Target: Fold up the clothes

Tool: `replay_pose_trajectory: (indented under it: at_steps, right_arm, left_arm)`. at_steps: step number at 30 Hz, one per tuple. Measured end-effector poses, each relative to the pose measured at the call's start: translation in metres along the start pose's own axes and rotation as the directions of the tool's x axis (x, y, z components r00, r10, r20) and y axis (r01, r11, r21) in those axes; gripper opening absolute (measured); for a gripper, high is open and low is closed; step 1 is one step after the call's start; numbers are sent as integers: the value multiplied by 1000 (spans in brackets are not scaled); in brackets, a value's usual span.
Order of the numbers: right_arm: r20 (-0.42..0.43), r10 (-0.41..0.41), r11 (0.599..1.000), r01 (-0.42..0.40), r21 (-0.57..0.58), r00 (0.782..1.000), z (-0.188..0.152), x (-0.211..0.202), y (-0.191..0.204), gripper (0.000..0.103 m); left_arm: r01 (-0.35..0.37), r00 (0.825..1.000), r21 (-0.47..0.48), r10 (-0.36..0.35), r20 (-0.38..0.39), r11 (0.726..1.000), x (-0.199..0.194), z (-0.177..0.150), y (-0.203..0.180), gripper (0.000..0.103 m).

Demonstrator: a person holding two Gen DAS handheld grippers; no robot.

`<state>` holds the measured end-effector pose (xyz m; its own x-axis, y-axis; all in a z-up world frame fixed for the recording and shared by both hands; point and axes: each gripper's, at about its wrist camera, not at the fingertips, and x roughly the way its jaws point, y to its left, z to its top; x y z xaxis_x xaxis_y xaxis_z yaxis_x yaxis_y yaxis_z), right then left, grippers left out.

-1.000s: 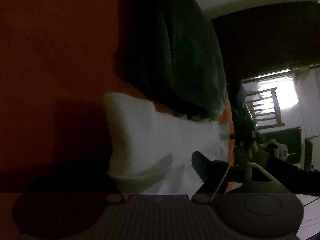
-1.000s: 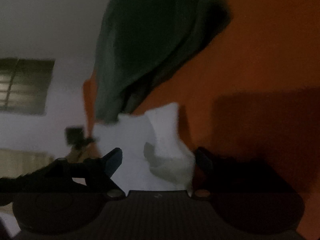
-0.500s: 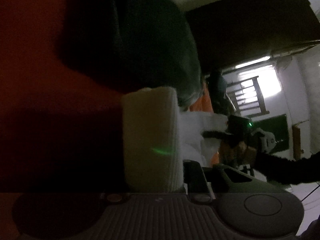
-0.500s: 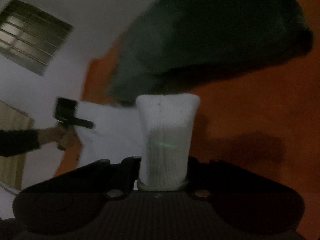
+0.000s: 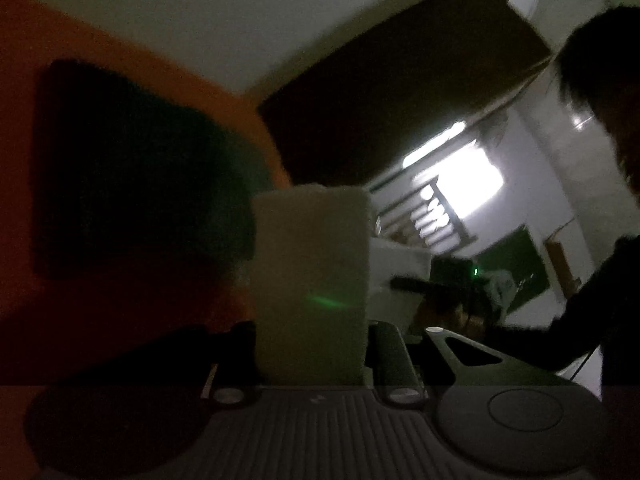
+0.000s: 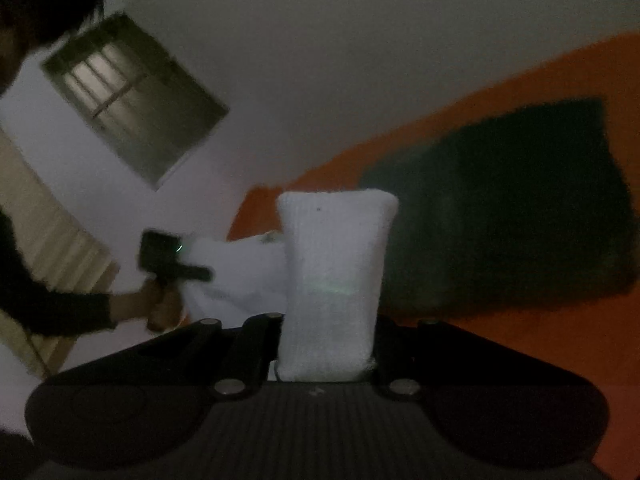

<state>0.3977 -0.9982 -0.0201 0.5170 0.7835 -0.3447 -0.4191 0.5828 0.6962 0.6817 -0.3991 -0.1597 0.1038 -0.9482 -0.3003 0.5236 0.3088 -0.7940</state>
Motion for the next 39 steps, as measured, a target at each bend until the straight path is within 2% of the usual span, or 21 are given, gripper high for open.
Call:
replay_pose_trajectory:
  at_steps: [4, 8, 11, 13, 14, 15, 16, 17, 18, 20, 22, 24, 25, 26, 28, 29, 31, 34, 35, 37, 39]
  right_arm:
    - [82, -13, 999, 18, -49, 997, 55, -8, -15, 14]
    - [123, -17, 993, 30, -111, 992, 131, 20, -61, 14]
    - [86, -89, 991, 97, -89, 992, 181, 71, -127, 14]
    - [4, -221, 974, 221, -42, 975, 197, 116, -172, 22]
    - [-67, -342, 940, 341, -20, 937, 200, 142, -195, 32]
    - [-157, -452, 887, 461, 23, 878, 200, 164, -219, 32]
    - [-163, -513, 848, 527, 60, 843, 199, 173, -229, 30]
    - [-86, -529, 837, 536, 113, 844, 197, 168, -233, 32]
    - [-27, -522, 839, 518, 167, 853, 192, 162, -235, 32]
    - [49, -519, 834, 493, 247, 853, 183, 152, -237, 33]
    - [71, -548, 820, 517, 247, 834, 177, 150, -229, 35]
    - [105, -619, 771, 577, 269, 778, 174, 144, -222, 57]
    - [127, -665, 734, 612, 295, 736, 172, 139, -219, 68]
    - [150, -700, 704, 639, 310, 698, 173, 139, -211, 68]
    - [218, -723, 690, 666, 284, 656, 172, 136, -190, 67]
    - [236, -722, 692, 676, 254, 650, 171, 136, -179, 67]
    - [212, -680, 733, 659, 166, 702, 161, 158, -147, 67]
    - [209, -608, 792, 602, 100, 766, 134, 199, -106, 68]
    - [256, -577, 813, 575, 92, 775, 124, 216, -95, 76]
    - [354, -531, 829, 558, 32, 770, 108, 258, -76, 87]
    - [304, -546, 824, 566, 24, 781, 108, 301, -81, 87]
  left_arm:
    - [-135, 990, -71, 137, 24, 988, 32, 52, 42, 16]
    - [-265, 961, -144, 273, 38, 953, 65, 104, 83, 16]
    - [-357, 927, -199, 372, 42, 913, 89, 142, 114, 17]
    - [-415, 899, -236, 436, 41, 879, 105, 168, 135, 21]
    - [-443, 883, -254, 467, 40, 860, 113, 181, 145, 27]
    - [-470, 866, -272, 498, 38, 839, 121, 194, 156, 28]
    - [-491, 850, -291, 525, 48, 821, 127, 205, 164, 28]
    - [-482, 834, -314, 538, 122, 818, 120, 207, 158, 35]
    - [-470, 813, -337, 549, 194, 815, 113, 208, 153, 56]
    - [-471, 761, -369, 581, 289, 801, 95, 211, 145, 85]
    - [-493, 706, -392, 620, 341, 777, 74, 214, 138, 85]
    - [-551, 662, -399, 675, 326, 733, 58, 211, 131, 83]
    - [-580, 641, -397, 699, 317, 712, 51, 210, 127, 83]
    - [-615, 634, -364, 713, 301, 700, 52, 205, 116, 83]
    - [-678, 618, -293, 739, 268, 674, 56, 194, 94, 87]
    - [-699, 624, -245, 741, 249, 672, 63, 184, 82, 89]
    - [-722, 638, -149, 733, 236, 676, 82, 162, 58, 102]
    - [-708, 668, -33, 684, 293, 705, 134, 133, 29, 103]
    - [-703, 672, -5, 667, 320, 711, 151, 128, 24, 103]
    - [-729, 641, 28, 667, 379, 684, 185, 134, 25, 103]
    - [-775, 593, 45, 700, 398, 631, 215, 143, 42, 103]
